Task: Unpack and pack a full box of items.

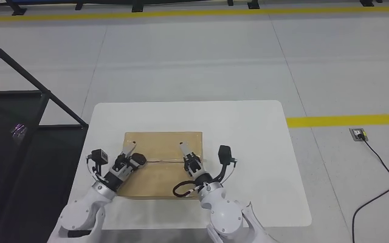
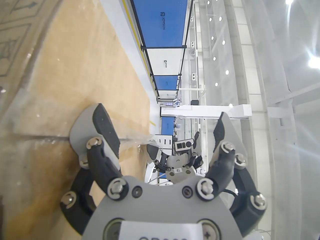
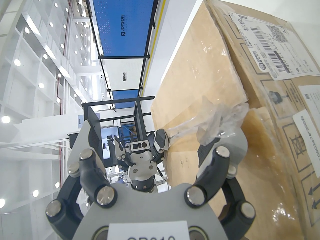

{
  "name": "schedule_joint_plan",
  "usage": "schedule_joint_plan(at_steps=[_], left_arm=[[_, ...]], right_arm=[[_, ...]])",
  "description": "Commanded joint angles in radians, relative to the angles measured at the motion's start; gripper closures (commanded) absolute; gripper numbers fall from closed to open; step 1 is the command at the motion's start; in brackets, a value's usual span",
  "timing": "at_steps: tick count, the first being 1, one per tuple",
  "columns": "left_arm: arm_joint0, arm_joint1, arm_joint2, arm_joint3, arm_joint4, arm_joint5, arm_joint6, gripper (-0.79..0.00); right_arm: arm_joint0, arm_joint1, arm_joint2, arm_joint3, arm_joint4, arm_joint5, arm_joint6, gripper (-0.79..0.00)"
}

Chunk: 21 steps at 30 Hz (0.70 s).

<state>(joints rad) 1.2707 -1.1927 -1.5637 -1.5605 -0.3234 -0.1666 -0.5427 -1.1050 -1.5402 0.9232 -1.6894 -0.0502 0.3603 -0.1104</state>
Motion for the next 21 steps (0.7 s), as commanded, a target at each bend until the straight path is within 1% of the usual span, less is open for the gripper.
schedule_joint_plan(at_steps=[1, 10, 17, 21], left_arm=[[-0.011, -0.001, 0.015, 0.005, 0.003, 0.007, 0.007, -0.785], [-0.056, -0.007, 0.065, 0.044, 0.023, 0.032, 0.034, -0.785], [-0.065, -0.006, 0.070, 0.060, 0.028, 0.032, 0.036, -0.785], [-0.064, -0.005, 0.068, 0.056, 0.026, 0.031, 0.030, -0.785]], right_arm=[[-0.001, -0.002, 0.001, 0.001, -0.003, 0.002, 0.000, -0.785], [-0.007, -0.009, 0.010, -0.002, -0.021, 0.010, 0.004, -0.785], [-0.038, -0.007, 0.039, -0.040, -0.048, 0.016, -0.005, -0.785], [-0.071, -0.005, 0.074, -0.083, -0.058, 0.011, -0.037, -0.785]])
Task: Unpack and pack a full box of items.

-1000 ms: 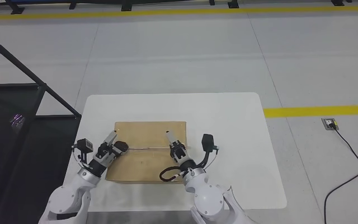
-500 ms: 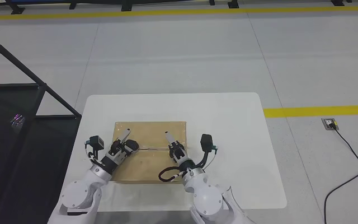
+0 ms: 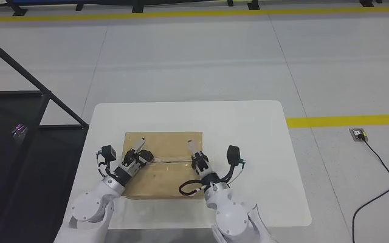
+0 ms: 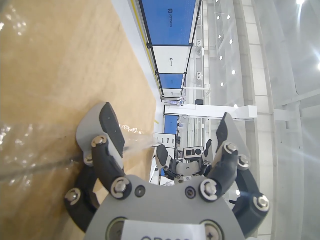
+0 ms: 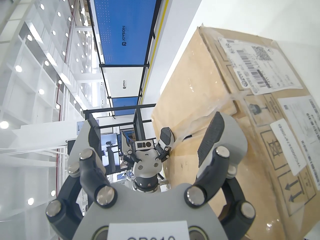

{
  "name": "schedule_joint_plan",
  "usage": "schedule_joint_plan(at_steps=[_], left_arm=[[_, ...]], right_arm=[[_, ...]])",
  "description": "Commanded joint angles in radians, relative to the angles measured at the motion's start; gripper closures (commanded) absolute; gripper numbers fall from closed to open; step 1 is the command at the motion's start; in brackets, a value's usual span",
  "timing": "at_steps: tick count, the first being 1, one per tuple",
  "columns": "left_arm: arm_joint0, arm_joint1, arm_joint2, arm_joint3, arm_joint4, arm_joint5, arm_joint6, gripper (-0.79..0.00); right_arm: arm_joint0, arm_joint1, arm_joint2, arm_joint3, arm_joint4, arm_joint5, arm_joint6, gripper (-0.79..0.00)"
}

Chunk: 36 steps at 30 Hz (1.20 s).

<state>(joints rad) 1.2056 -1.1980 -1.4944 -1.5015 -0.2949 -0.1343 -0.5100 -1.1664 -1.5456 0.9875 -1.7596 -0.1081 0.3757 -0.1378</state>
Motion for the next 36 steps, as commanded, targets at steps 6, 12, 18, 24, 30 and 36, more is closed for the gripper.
schedule_joint_plan(at_steps=[6, 12, 18, 24, 30, 36], left_arm=[[0.033, 0.003, -0.016, -0.056, -0.035, -0.028, -0.029, -0.785], [0.046, 0.005, -0.020, -0.085, -0.037, -0.013, -0.029, -0.785], [0.009, -0.002, 0.031, -0.057, -0.032, 0.003, -0.011, -0.785], [-0.017, -0.010, 0.096, -0.068, -0.005, 0.016, 0.012, -0.785], [-0.055, -0.021, 0.170, -0.065, 0.041, 0.061, 0.045, -0.785], [-0.095, -0.035, 0.241, -0.047, 0.057, 0.085, 0.077, -0.785]], right_arm=[[-0.071, 0.007, 0.050, -0.098, -0.007, -0.059, -0.009, -0.785], [-0.062, 0.005, 0.051, -0.122, -0.019, -0.083, 0.020, -0.785], [-0.067, 0.005, 0.075, -0.115, -0.004, -0.095, 0.035, -0.785], [-0.139, 0.013, 0.133, -0.137, 0.018, -0.151, 0.042, -0.785], [-0.212, 0.022, 0.186, -0.171, 0.032, -0.203, 0.055, -0.785], [-0.253, 0.029, 0.231, -0.186, 0.050, -0.238, 0.073, -0.785]])
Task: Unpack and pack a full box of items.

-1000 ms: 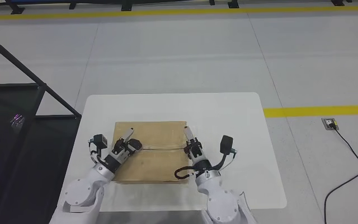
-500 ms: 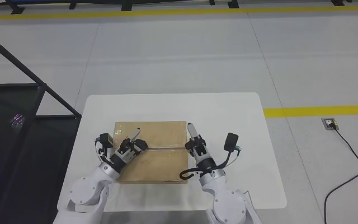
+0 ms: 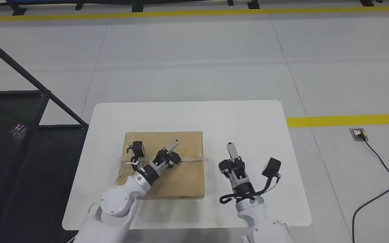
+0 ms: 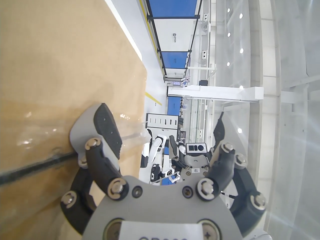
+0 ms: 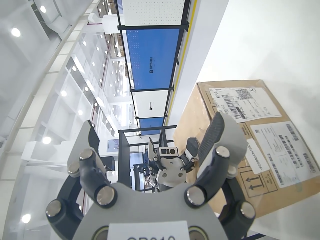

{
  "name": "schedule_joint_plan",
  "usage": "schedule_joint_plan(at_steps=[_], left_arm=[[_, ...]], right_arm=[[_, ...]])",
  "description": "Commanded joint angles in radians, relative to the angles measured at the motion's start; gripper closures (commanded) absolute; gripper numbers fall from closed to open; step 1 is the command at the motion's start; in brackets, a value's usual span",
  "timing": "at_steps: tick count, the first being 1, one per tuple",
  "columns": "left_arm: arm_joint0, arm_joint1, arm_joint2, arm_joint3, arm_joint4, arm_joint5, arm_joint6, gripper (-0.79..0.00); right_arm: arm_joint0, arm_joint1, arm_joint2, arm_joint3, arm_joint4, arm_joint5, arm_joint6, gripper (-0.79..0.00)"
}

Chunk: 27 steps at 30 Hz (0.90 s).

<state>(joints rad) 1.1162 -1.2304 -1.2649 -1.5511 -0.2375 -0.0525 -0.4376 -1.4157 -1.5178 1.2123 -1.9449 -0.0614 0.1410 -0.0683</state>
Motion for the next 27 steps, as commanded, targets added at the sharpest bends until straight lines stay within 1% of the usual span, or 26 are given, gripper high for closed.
schedule_joint_plan(at_steps=[1, 11, 19, 27], left_arm=[[-0.012, -0.005, 0.021, 0.005, -0.001, 0.005, 0.009, -0.785], [-0.076, -0.030, 0.121, 0.030, 0.000, 0.034, 0.042, -0.785], [-0.119, -0.052, 0.187, 0.068, -0.010, 0.032, 0.073, -0.785], [-0.154, -0.075, 0.248, 0.109, -0.008, 0.028, 0.097, -0.785]], right_arm=[[-0.008, 0.002, 0.013, -0.001, 0.007, -0.006, 0.007, -0.785], [-0.064, 0.012, 0.080, -0.038, 0.031, -0.023, 0.032, -0.785], [-0.158, 0.021, 0.123, -0.090, 0.020, -0.054, 0.013, -0.785], [-0.199, 0.028, 0.164, -0.102, 0.042, -0.076, 0.031, -0.785]])
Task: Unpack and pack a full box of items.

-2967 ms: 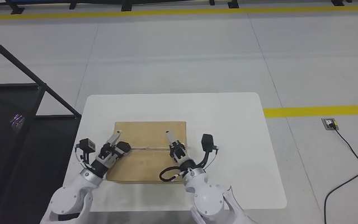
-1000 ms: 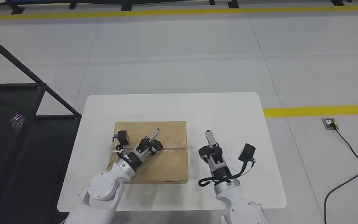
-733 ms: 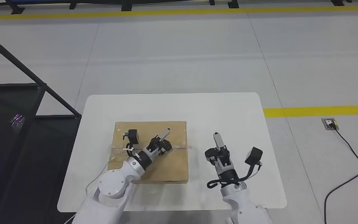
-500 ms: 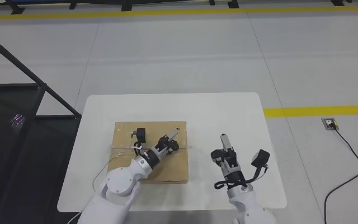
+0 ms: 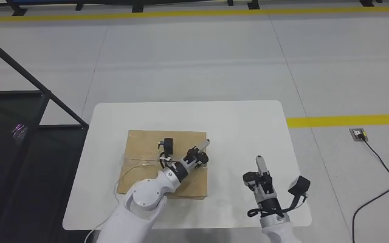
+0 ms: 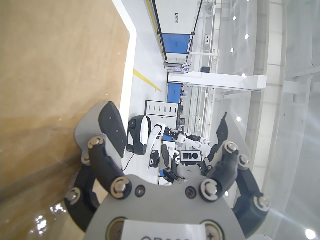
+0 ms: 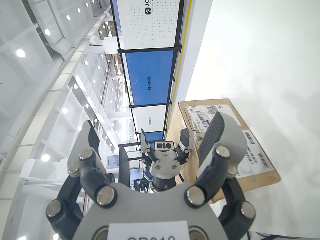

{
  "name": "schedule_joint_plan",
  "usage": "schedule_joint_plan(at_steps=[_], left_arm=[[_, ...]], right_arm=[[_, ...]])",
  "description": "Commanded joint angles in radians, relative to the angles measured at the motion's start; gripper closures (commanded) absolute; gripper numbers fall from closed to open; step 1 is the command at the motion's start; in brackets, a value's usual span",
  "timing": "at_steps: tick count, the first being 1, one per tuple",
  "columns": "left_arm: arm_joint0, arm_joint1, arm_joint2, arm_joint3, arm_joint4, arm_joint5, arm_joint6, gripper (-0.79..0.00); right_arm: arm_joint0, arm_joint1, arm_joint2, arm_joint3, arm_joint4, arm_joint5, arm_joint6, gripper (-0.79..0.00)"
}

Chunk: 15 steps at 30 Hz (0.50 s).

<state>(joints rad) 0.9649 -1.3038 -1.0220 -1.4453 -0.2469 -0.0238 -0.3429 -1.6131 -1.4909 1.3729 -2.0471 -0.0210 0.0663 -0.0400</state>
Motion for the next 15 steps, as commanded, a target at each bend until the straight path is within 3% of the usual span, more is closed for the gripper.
schedule_joint_plan(at_steps=[1, 15], left_arm=[[-0.005, -0.004, 0.008, 0.005, 0.001, -0.002, 0.004, -0.785], [0.051, 0.010, -0.078, -0.062, 0.061, -0.020, -0.008, -0.785]], right_arm=[[-0.003, 0.001, 0.006, 0.002, 0.005, -0.003, 0.004, -0.785], [0.045, 0.005, -0.005, 0.032, 0.014, 0.009, 0.035, -0.785]])
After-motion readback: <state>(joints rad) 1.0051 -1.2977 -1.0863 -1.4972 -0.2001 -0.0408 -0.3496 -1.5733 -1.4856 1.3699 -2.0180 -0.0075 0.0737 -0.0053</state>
